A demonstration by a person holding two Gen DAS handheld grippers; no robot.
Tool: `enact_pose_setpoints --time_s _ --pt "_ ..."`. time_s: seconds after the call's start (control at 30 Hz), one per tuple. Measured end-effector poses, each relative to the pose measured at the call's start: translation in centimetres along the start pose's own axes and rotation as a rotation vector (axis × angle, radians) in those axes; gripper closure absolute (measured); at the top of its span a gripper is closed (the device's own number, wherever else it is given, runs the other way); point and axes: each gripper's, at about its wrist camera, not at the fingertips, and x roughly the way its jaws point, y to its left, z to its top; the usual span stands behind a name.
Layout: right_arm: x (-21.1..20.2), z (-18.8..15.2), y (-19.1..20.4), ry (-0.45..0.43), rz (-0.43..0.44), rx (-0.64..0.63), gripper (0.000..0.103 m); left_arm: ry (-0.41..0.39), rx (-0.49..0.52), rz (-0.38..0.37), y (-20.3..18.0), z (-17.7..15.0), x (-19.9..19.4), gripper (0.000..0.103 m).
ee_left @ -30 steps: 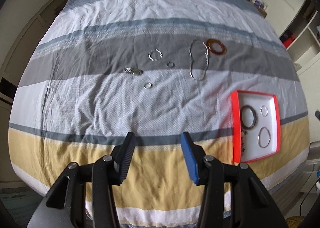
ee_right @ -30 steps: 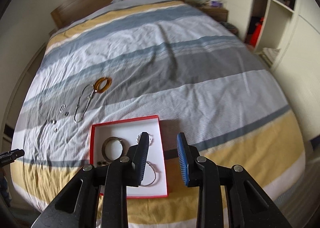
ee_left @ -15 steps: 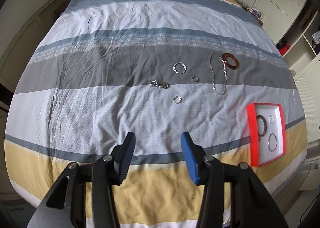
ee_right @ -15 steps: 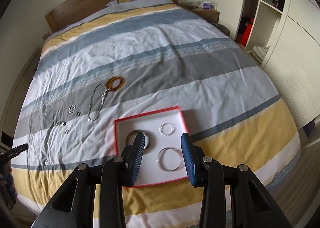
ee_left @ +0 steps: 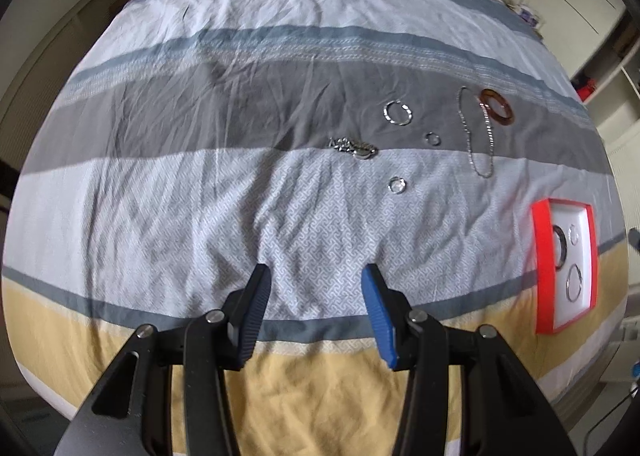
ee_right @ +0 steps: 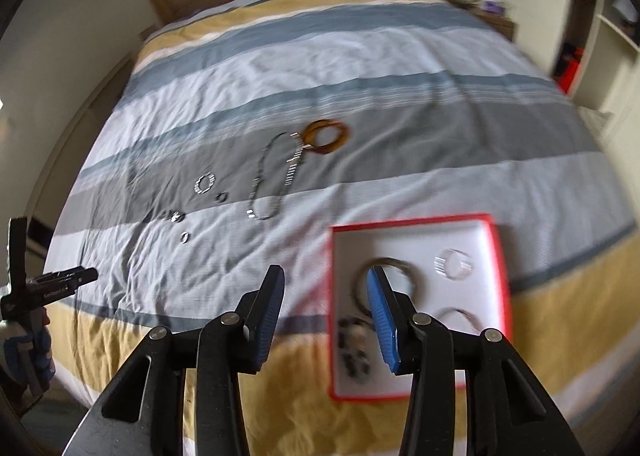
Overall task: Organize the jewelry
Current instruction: 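Withdraw both tools from the box and move toward the remaining jewelry, then grasp the small silver ring with the left tool while the right tool grasps the pearl chain necklace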
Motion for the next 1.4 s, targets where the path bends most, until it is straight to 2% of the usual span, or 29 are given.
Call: enact_pose_setpoints --time_s 0.17,0.3,0.47,0.77,0.97,1.23,1.4 --pt "5.2 1.3 2.3 0.054 0.093 -0.069 0.060 0.016 -0.036 -0.016 -1.2 0.4 2.8 0.058" --pt "7.7 2.3 4.1 0.079 0.131 -0.135 0.060 0.010 -0.063 -0.057 -2.5 1.4 4.9 0.058" --pt "10.2 2.7 5.1 0.107 0.164 -0.152 0.060 0.005 -0.044 -0.109 -4.3 2.9 7.0 0.058" --pt "13.8 2.7 5.9 0.138 0.178 -0.144 0.060 0.021 -0.004 -0.160 -6.0 5.1 11.7 0.059" --pt "15.5 2.6 6.2 0.150 0.182 -0.126 0.060 0.027 0.013 -0.175 -6.4 5.8 13.3 0.059" --pt "17.0 3.6 6.9 0.146 0.195 -0.113 0.060 0.030 0.031 -0.175 -6.9 6.3 14.6 0.069" --pt "18.3 4.9 6.9 0.131 0.181 -0.081 0.052 0.031 0.039 -0.170 -7.1 6.3 15.1 0.077"
